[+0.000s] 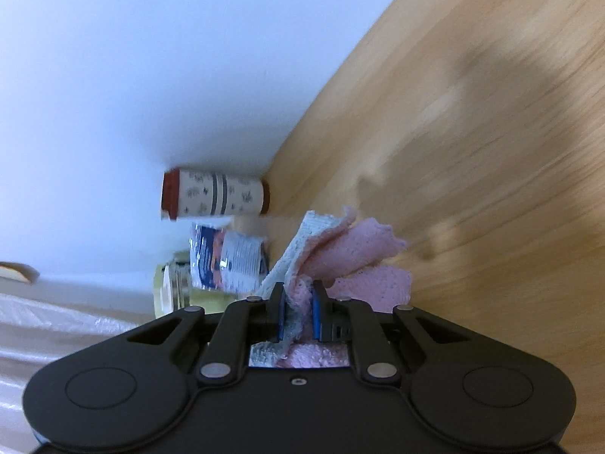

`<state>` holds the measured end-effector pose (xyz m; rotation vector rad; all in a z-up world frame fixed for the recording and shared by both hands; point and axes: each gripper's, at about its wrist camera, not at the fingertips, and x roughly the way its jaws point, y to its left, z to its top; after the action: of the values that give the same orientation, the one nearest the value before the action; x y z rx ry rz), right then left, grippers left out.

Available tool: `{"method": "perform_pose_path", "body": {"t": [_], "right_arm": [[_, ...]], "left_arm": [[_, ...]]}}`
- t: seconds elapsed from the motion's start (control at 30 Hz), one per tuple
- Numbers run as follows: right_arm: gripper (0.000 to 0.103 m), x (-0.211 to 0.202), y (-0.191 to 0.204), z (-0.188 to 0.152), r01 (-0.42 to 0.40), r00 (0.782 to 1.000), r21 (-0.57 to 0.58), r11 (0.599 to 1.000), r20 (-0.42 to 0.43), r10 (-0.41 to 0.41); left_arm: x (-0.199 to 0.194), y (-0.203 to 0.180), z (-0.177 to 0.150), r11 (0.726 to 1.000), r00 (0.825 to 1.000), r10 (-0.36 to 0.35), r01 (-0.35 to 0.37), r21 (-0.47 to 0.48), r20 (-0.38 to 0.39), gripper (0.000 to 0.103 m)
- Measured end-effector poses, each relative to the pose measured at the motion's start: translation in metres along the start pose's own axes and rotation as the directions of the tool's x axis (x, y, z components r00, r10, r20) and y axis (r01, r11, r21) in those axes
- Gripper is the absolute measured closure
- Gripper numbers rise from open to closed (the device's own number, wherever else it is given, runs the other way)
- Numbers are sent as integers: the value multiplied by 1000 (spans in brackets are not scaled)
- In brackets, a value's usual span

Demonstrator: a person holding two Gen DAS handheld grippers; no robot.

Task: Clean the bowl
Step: 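Wipe the bowl's outer wall with the cloth in the right gripper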

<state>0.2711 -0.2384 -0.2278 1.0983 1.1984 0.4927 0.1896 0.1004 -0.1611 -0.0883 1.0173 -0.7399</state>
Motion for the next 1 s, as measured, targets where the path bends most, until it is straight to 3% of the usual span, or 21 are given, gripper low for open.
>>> {"method": "perform_pose_path", "body": {"t": [0.3,0.53,1.0], "right_arm": [[88,-23,-15,3,-13,999,30,999,34,12],[88,-38,-25,6,15,1000,22,1000,-1,-15],[88,-69,-42,13,51,997,10,999,-57,-51]], "left_arm": [[6,-6,-10,998,998,55,-55,7,15,95],[12,-24,-14,994,994,110,-110,16,11,95],[58,-80,-18,956,974,224,-210,207,-45,97]]}}
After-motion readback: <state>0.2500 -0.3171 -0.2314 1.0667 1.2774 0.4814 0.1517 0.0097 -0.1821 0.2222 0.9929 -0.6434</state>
